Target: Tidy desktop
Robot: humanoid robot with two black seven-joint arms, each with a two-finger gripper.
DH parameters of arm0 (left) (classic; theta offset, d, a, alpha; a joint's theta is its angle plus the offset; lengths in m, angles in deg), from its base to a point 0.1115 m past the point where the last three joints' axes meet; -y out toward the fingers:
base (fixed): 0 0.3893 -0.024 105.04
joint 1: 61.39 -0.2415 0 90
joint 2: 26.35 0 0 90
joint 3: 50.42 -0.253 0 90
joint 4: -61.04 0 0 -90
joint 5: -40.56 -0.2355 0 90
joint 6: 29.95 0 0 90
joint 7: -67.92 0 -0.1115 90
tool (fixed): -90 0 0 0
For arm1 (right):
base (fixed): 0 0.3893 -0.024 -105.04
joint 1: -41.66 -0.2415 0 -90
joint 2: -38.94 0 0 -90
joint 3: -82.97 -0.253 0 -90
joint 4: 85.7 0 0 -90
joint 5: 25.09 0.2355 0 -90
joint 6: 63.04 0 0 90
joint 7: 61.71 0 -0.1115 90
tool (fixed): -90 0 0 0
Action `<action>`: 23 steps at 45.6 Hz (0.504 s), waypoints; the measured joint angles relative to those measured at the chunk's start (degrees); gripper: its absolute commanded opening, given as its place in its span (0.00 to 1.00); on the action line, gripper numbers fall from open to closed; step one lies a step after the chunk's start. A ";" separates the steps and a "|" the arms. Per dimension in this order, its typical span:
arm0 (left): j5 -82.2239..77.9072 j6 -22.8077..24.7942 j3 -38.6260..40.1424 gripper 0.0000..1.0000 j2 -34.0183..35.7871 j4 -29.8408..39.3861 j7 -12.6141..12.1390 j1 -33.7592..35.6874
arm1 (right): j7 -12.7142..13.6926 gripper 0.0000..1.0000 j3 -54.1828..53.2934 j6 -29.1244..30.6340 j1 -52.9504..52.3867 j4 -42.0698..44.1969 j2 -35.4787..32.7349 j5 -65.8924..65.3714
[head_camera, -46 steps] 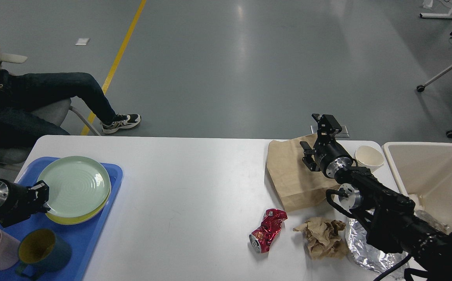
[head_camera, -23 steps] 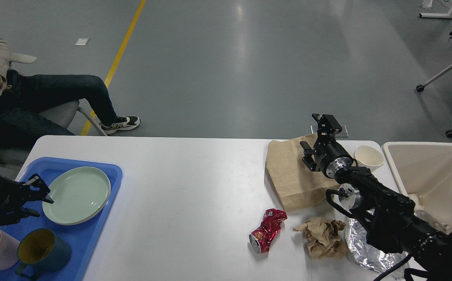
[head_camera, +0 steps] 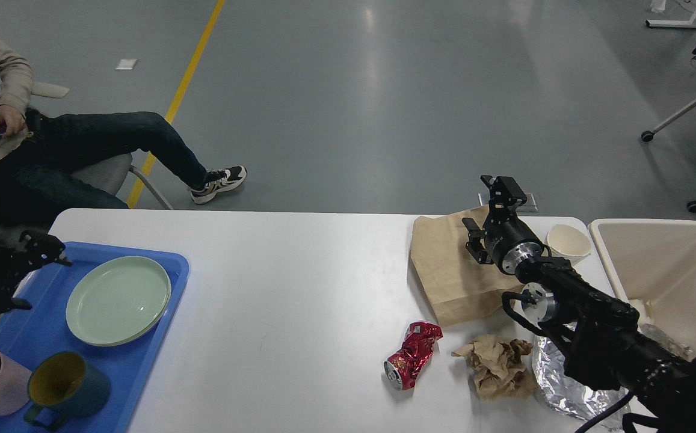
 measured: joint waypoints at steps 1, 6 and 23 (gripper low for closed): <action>0.00 0.00 0.71 0.96 0.18 0.00 0.05 0.47 | 0.00 1.00 0.00 0.00 0.00 0.00 0.00 0.00; 0.03 -0.65 5.50 0.96 0.56 -0.18 0.11 1.25 | 0.00 1.00 0.00 0.00 0.00 0.00 0.00 -0.01; -0.04 -7.44 31.63 0.96 -0.95 -5.19 0.17 -8.67 | 0.00 1.00 0.00 0.00 0.00 0.00 0.00 -0.03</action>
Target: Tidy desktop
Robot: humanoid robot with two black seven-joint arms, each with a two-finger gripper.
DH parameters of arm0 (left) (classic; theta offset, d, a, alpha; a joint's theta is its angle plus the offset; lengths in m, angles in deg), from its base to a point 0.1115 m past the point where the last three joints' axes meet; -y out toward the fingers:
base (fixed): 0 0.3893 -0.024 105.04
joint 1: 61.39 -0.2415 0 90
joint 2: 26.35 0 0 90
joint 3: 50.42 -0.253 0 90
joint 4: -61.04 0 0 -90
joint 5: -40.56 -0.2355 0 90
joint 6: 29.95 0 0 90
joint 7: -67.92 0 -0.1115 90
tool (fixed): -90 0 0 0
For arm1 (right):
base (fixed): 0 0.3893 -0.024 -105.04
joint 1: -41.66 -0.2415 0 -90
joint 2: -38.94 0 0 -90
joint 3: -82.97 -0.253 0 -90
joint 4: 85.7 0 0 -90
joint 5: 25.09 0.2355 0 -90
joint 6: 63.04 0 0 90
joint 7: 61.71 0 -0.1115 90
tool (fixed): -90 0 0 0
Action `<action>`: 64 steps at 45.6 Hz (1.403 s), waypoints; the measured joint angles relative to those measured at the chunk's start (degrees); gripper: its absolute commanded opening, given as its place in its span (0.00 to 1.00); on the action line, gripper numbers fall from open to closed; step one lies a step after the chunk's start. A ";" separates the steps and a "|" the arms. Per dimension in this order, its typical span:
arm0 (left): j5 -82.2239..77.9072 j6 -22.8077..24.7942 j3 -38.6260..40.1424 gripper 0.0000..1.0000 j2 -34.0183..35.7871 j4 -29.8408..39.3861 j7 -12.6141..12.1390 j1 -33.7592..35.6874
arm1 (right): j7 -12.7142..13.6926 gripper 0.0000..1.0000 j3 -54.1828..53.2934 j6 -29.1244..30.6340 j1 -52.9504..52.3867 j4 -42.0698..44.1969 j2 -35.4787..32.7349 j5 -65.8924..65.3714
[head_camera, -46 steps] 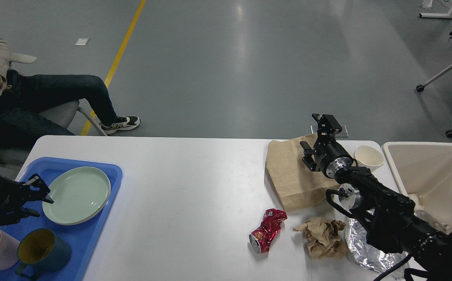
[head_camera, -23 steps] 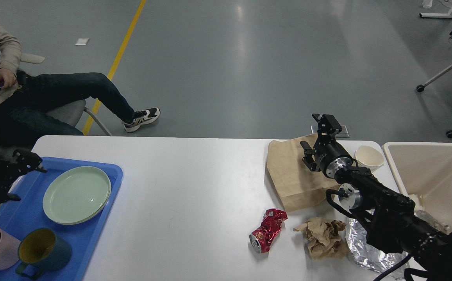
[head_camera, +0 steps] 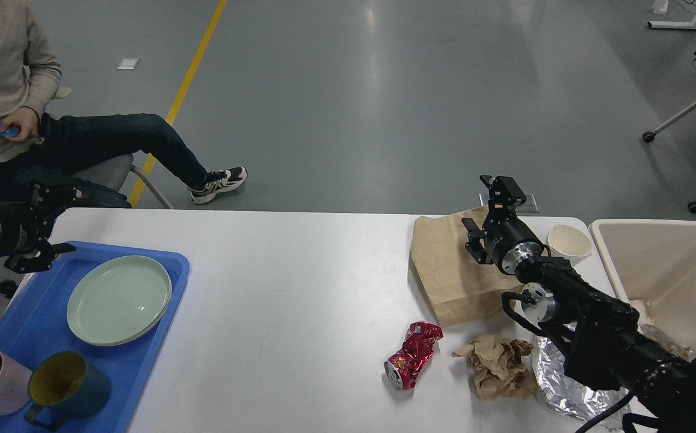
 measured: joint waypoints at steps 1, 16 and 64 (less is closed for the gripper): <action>-0.01 -0.25 2.91 0.96 -0.40 -1.20 -0.02 -1.03 | 0.00 1.00 0.00 0.00 0.00 0.00 0.00 0.00; -0.03 -0.71 39.24 0.96 -6.24 -7.02 0.09 -9.70 | -0.01 1.00 0.00 0.00 0.00 0.00 0.00 0.01; 0.50 -12.88 75.69 0.96 -19.58 -7.11 16.23 -11.98 | -0.01 1.00 0.00 0.00 0.00 0.00 0.00 0.03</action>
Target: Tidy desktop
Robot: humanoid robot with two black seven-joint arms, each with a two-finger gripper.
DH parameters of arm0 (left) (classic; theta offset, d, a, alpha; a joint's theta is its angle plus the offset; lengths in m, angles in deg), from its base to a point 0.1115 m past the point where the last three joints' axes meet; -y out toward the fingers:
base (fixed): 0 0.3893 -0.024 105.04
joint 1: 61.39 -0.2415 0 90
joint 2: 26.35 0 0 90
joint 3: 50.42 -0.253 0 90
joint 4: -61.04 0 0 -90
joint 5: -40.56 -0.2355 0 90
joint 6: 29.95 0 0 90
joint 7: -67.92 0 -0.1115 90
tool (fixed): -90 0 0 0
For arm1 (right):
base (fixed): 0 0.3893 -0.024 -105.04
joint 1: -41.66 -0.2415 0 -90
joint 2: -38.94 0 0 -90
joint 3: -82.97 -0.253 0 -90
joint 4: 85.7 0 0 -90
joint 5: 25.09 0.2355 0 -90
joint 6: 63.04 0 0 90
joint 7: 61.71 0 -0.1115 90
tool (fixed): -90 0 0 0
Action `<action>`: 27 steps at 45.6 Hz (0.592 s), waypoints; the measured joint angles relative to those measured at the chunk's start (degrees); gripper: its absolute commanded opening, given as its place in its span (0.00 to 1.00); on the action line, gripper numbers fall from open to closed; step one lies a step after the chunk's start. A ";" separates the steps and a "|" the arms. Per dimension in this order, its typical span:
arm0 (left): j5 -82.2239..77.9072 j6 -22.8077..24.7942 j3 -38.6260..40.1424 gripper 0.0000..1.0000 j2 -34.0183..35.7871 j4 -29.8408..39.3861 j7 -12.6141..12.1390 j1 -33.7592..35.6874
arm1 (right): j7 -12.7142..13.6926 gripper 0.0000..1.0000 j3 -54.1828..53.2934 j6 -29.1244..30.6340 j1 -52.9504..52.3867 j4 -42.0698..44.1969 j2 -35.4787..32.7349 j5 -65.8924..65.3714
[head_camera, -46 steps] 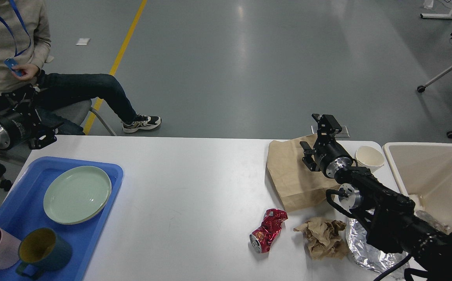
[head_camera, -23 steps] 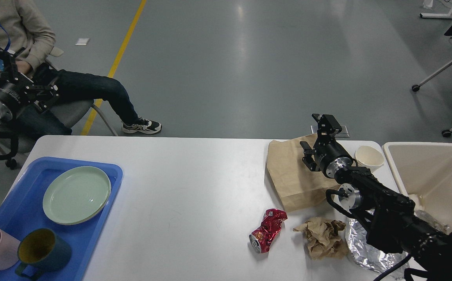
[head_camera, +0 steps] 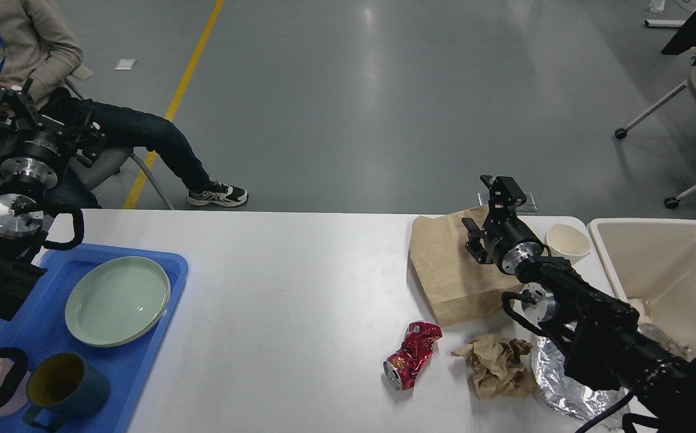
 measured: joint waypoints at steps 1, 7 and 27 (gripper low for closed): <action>-0.03 0.04 -0.10 0.96 -0.04 0.01 0.77 -0.08 | 0.00 1.00 0.00 0.00 0.00 0.00 0.00 0.00; -0.28 0.18 -0.57 0.96 -0.19 0.10 2.92 -0.93 | 0.00 1.00 0.00 0.00 0.00 0.00 0.00 -0.02; -0.64 0.51 -2.70 0.96 -6.77 0.17 3.13 -10.82 | 0.01 1.00 0.00 0.00 0.00 0.00 -0.01 -0.02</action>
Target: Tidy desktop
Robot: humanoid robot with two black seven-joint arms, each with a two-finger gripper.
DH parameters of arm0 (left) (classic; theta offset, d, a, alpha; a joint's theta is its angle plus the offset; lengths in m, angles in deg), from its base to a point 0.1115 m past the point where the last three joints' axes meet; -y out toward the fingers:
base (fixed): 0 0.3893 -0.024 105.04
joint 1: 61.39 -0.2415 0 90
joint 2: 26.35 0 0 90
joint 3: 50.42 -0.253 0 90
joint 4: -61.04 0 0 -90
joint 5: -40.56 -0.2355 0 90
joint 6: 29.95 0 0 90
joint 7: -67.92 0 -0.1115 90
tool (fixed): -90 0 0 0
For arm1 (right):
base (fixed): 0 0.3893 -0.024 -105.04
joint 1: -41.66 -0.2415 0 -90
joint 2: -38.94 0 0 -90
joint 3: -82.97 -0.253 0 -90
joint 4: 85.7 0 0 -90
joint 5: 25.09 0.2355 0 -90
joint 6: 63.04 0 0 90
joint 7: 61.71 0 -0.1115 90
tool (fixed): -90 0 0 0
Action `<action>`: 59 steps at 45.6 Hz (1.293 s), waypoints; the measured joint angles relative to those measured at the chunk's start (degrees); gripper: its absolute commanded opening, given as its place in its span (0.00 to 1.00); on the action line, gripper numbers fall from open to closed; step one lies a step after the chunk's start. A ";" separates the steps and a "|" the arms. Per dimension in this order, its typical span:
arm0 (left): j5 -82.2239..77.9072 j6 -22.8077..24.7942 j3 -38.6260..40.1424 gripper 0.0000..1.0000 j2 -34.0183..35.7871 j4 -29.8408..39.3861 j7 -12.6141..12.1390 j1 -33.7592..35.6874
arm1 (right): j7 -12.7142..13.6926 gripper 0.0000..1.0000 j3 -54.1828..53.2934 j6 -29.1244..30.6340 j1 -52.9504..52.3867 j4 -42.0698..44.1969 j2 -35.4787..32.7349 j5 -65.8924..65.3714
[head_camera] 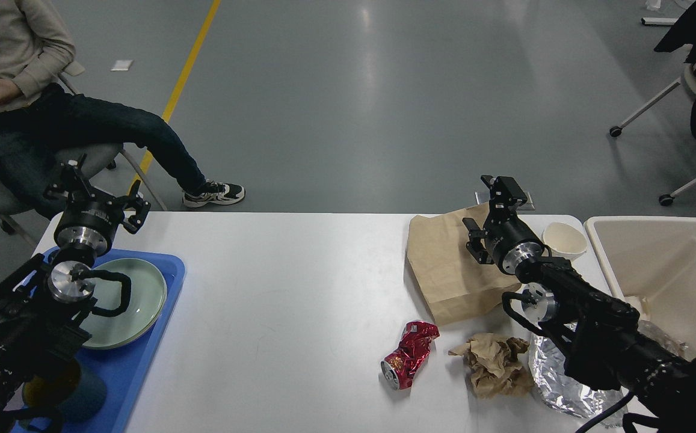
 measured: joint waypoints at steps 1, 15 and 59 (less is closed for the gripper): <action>0.03 0.27 -0.02 0.96 0.00 0.00 0.06 -0.19 | 0.00 1.00 0.00 0.00 0.00 0.00 0.01 0.00; 0.09 2.92 -0.08 0.96 0.09 0.05 0.18 -0.96 | 0.02 1.00 0.00 0.00 0.00 0.00 0.01 0.02; 0.10 2.97 0.22 0.96 0.03 0.02 0.19 -1.01 | 0.20 1.00 -0.12 -0.26 -0.18 0.10 0.01 -0.01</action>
